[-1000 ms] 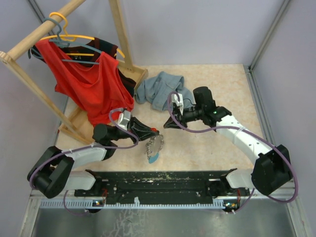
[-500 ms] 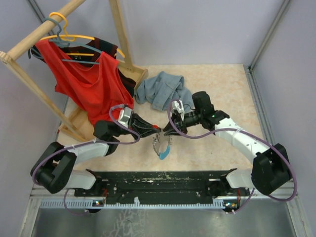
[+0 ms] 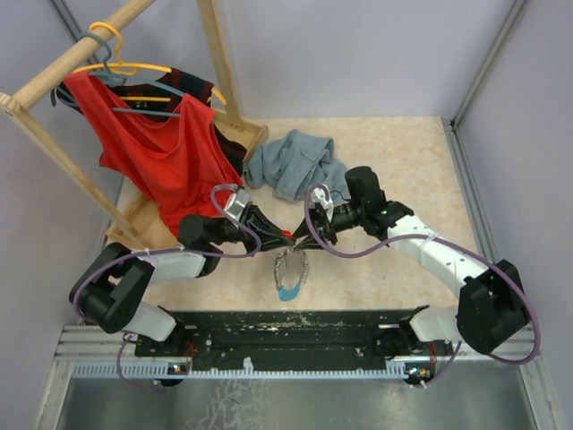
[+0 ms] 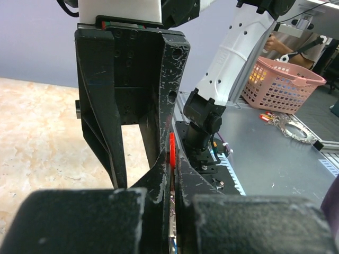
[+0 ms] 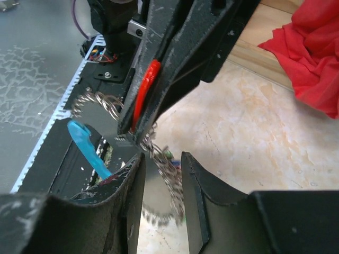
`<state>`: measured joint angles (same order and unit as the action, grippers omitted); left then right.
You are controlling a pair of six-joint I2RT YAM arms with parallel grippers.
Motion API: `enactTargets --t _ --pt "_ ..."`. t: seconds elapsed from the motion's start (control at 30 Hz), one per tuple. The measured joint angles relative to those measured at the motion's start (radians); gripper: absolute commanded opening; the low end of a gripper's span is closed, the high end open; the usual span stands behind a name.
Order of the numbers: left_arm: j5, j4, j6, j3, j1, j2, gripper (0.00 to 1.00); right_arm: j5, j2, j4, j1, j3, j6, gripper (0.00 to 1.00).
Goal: Remove the keys from the keyring
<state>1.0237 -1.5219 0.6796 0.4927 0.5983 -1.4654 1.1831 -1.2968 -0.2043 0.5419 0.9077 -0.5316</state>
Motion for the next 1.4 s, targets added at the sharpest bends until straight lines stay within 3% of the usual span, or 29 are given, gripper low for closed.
enactTargets --t 0.2,0.53,0.97,1.4 --pt "0.002 0.0 0.01 0.004 0.0 -0.001 0.0 0.017 0.0 0.003 0.024 0.0 0.0 0.27" --pt "0.005 -0.001 0.013 0.005 0.0 -0.005 0.0 0.05 0.0 -0.029 0.026 0.0 -0.039 0.0" --pt "0.008 0.02 -0.095 -0.019 0.0 0.076 0.0 0.074 0.0 -0.152 0.024 0.06 -0.143 0.0" --pt "-0.054 0.275 -0.329 -0.072 -0.004 0.22 0.0 0.07 0.0 -0.204 0.014 0.069 -0.162 0.0"
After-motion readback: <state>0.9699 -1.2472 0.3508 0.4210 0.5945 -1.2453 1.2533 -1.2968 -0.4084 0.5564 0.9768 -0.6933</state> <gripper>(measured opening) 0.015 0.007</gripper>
